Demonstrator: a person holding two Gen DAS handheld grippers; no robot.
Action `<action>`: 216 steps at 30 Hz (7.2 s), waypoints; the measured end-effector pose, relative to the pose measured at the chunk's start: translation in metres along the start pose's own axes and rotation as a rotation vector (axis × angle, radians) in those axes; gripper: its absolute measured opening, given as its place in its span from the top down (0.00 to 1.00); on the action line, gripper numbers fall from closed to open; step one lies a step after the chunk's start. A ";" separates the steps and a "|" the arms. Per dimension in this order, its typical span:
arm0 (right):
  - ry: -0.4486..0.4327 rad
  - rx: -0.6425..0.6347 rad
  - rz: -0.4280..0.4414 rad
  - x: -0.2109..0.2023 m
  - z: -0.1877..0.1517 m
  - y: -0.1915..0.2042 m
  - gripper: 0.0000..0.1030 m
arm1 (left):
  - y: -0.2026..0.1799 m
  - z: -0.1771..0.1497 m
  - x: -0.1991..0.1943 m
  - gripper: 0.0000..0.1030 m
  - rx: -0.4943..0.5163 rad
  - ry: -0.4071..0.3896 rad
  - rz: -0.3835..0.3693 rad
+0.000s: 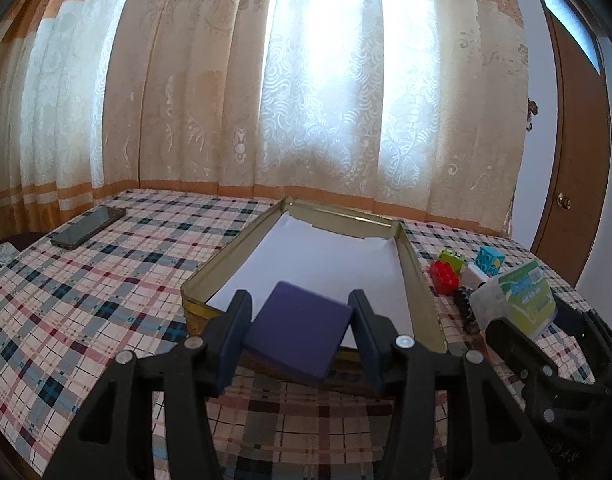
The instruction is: Organize rigid objects
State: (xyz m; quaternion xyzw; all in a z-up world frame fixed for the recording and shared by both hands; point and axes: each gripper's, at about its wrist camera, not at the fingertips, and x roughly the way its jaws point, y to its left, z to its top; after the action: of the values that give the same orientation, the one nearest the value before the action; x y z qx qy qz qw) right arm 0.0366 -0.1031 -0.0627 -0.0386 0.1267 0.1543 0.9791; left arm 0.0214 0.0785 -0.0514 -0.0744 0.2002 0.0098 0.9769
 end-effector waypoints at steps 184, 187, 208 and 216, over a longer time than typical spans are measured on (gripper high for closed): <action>0.309 0.177 -0.353 0.046 0.010 -0.178 0.24 | -0.196 0.017 0.116 0.57 0.302 0.232 -0.146; 0.284 0.185 -0.351 0.042 0.011 -0.179 0.24 | -0.195 0.019 0.110 0.57 0.305 0.196 -0.133; 0.091 0.174 -0.334 0.018 0.020 -0.158 0.24 | -0.178 0.021 0.086 0.57 0.255 0.087 -0.106; 0.086 0.166 -0.351 0.018 0.022 -0.152 0.24 | -0.172 0.020 0.081 0.57 0.234 0.065 -0.090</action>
State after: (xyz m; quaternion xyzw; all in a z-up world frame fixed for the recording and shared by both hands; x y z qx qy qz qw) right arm 0.1058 -0.2392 -0.0407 0.0140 0.1720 -0.0317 0.9845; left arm 0.1123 -0.0895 -0.0403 0.0309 0.2278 -0.0599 0.9714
